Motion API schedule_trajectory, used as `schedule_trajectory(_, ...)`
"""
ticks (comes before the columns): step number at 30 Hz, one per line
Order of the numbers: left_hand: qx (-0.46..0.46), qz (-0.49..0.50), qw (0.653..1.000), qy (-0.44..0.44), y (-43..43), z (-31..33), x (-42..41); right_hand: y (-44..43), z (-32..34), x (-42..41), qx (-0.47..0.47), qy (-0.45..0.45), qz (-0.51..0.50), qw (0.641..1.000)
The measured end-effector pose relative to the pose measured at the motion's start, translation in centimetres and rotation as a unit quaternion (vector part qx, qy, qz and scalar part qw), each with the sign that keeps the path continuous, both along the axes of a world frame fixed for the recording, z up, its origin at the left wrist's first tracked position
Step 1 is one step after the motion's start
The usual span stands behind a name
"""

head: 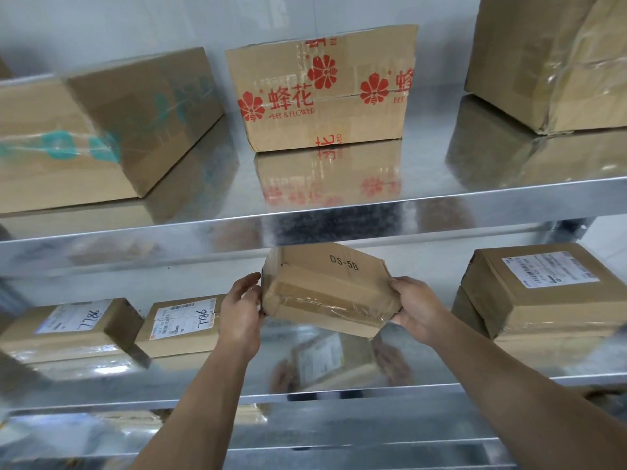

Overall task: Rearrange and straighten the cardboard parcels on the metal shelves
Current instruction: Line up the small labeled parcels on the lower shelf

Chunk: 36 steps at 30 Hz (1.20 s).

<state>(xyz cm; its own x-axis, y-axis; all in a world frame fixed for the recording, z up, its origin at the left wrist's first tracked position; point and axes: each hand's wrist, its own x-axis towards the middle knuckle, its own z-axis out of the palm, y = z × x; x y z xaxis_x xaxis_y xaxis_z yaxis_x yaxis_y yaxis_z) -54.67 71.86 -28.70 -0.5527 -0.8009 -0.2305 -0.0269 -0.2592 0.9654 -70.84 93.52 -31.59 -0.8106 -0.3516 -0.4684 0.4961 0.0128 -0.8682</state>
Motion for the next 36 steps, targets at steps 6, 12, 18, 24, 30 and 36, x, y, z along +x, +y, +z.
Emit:
schedule_trajectory(6, 0.084, 0.004, 0.995, 0.051, -0.1, -0.3, -0.2, 0.0, -1.1, 0.6, 0.017, -0.027, 0.02, 0.999)
schedule_trajectory(12, 0.126, -0.077, 0.987, 0.057, 0.9, -0.7, -0.5, -0.1, -0.8, 1.6, 0.037, -0.03, 0.06, 0.997)
schedule_trajectory(18, 0.145, -0.129, 0.98, 0.033, 2.5, -1.3, -0.9, -0.6, -0.8, 2.7, 0.066, -0.006, 0.085, 0.994)
schedule_trajectory(24, 0.08, -0.217, 0.973, -0.008, 3.0, -2.2, -0.6, -0.1, -1.1, 2.9, 0.095, 0.018, 0.15, 0.984)
schedule_trajectory(30, 0.053, -0.249, 0.966, -0.039, 2.5, -2.7, -0.7, 0.3, -0.8, 2.6, 0.096, 0.016, 0.178, 0.979)
schedule_trajectory(36, 0.046, -0.252, 0.966, -0.045, 2.1, -2.6, -0.8, 0.3, -0.7, 3.1, 0.057, 0.002, 0.184, 0.981)
